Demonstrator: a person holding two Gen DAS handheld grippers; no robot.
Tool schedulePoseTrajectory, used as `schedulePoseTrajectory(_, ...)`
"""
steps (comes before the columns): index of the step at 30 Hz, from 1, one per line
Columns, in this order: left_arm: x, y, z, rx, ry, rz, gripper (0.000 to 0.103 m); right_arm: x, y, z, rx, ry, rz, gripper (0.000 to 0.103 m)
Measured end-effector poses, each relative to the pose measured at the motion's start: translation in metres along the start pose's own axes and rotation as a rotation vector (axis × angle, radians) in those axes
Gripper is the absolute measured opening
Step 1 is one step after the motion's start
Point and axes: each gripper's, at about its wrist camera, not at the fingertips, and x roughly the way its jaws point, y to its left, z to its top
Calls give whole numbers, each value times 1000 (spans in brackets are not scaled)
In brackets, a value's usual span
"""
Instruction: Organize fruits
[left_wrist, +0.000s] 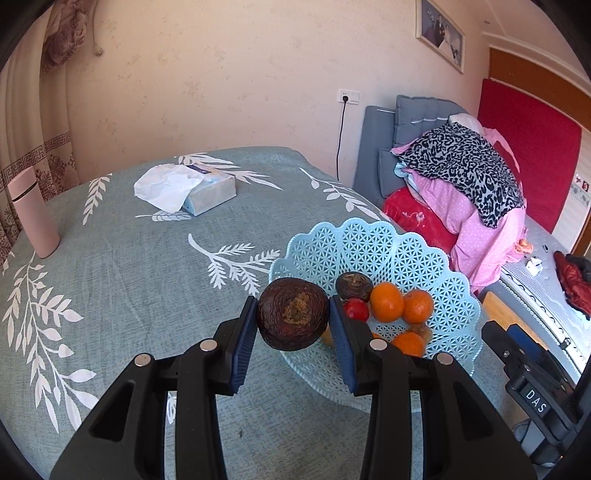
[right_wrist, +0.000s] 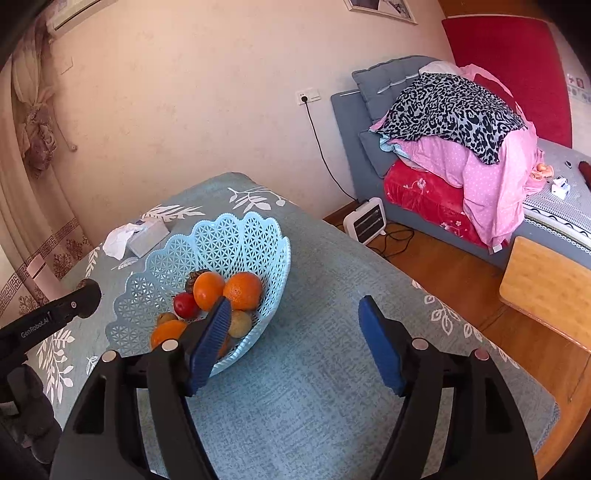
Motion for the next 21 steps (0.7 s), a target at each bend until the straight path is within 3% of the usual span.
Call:
schedulePoseTrajectory(1, 2, -3, 1, 5, 4, -6, 41, -1, 0, 0, -2, -5, 3, 73)
schedulePoseTrajectory(3, 2, -8, 4, 14, -2, -2, 67, -3, 0, 0, -1, -10, 5, 75)
schedulePoseTrajectory(5, -1, -7, 5, 8, -23, 9, 80, -4, -1, -1, 5, -11, 7, 77)
schedulePoseTrajectory(10, -7, 3, 2, -2, -35, 57, 87, -5, -1, -1, 3, -13, 9, 84)
schedulePoseTrajectory(12, -10, 6, -1, 5, -43, 103, 90, -5, 0, -1, -1, -12, 12, 93)
schedulePoseTrajectory(21, -29, 12, -13, 51, -84, 234, 98, -4, 13, -1, -48, 10, 17, 97)
